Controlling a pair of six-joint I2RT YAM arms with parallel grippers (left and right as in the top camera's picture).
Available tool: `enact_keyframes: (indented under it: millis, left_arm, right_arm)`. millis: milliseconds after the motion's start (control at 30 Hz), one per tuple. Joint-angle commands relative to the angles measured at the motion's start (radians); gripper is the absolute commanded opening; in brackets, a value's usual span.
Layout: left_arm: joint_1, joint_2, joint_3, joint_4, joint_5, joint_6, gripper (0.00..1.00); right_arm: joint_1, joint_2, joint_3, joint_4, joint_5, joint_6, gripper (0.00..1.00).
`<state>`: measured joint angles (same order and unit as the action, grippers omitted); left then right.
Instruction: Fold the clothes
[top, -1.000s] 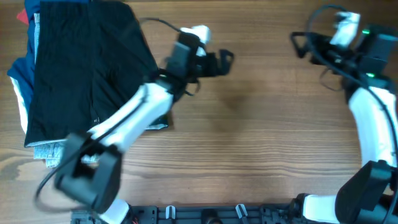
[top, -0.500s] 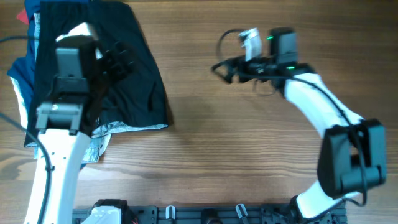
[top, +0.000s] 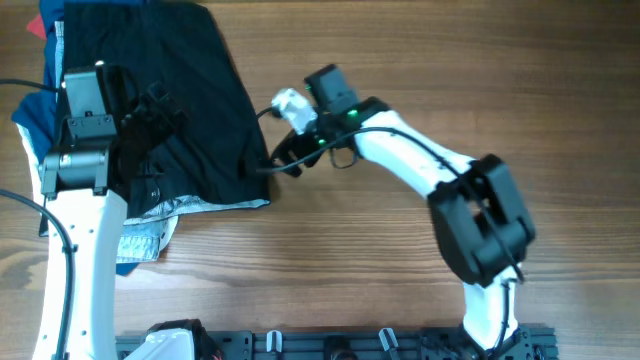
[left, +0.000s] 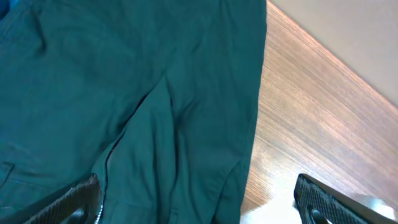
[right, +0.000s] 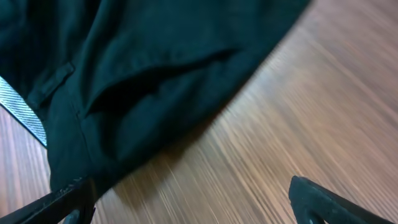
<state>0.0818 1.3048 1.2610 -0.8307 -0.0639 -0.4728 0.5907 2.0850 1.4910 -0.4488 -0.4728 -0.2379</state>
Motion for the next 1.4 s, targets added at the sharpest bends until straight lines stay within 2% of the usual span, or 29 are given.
enact_keyframes:
  millis: [0,400,533,633,733,833,900,933,1033,1200,1367]
  left_arm:
    - [0.006,0.002,0.002,0.0,-0.017,-0.002,1.0]
    - [0.031,0.002,0.002,-0.022,-0.051,-0.002,1.0]
    - [0.045,0.002,0.002,-0.024,-0.051,-0.002,1.0]
    - [0.046,0.002,0.002,-0.024,-0.05,-0.002,1.0]
    - [0.046,0.002,0.002,-0.027,-0.051,-0.002,1.0]
    - [0.046,0.002,0.002,-0.036,-0.05,-0.002,1.0]
    - [0.046,0.002,0.002,-0.046,-0.051,-0.002,1.0]
    - [0.046,0.002,0.002,-0.049,-0.051,-0.002,1.0]
    - [0.046,0.002,0.002,-0.053,-0.051,-0.002,1.0]
    - [0.046,0.002,0.002,-0.054,-0.05,-0.002,1.0]
    - [0.046,0.002,0.002,-0.053,-0.051,-0.002,1.0]
  right_arm:
    - [0.048,0.069,0.039,0.018,0.011,-0.051,1.0]
    - [0.145,0.144,0.039,0.137,-0.003,-0.1,1.0]
    - [0.144,0.172,0.039,0.125,0.002,-0.106,0.91]
    - [0.144,0.184,0.039,0.113,0.007,-0.129,0.75]
    - [0.141,0.195,0.039,0.096,0.05,-0.128,0.49]
    - [0.14,0.205,0.039,0.069,0.1,-0.128,0.29]
    - [0.138,0.21,0.039,0.047,0.145,-0.121,0.08]
    - [0.136,0.212,0.039,0.043,0.16,-0.112,0.04]
    - [0.099,0.206,0.043,0.03,0.19,-0.034,0.04]
    - [-0.018,0.15,0.077,-0.057,0.129,0.037,0.04]
    - [-0.266,0.058,0.119,-0.203,-0.002,0.08,0.04]
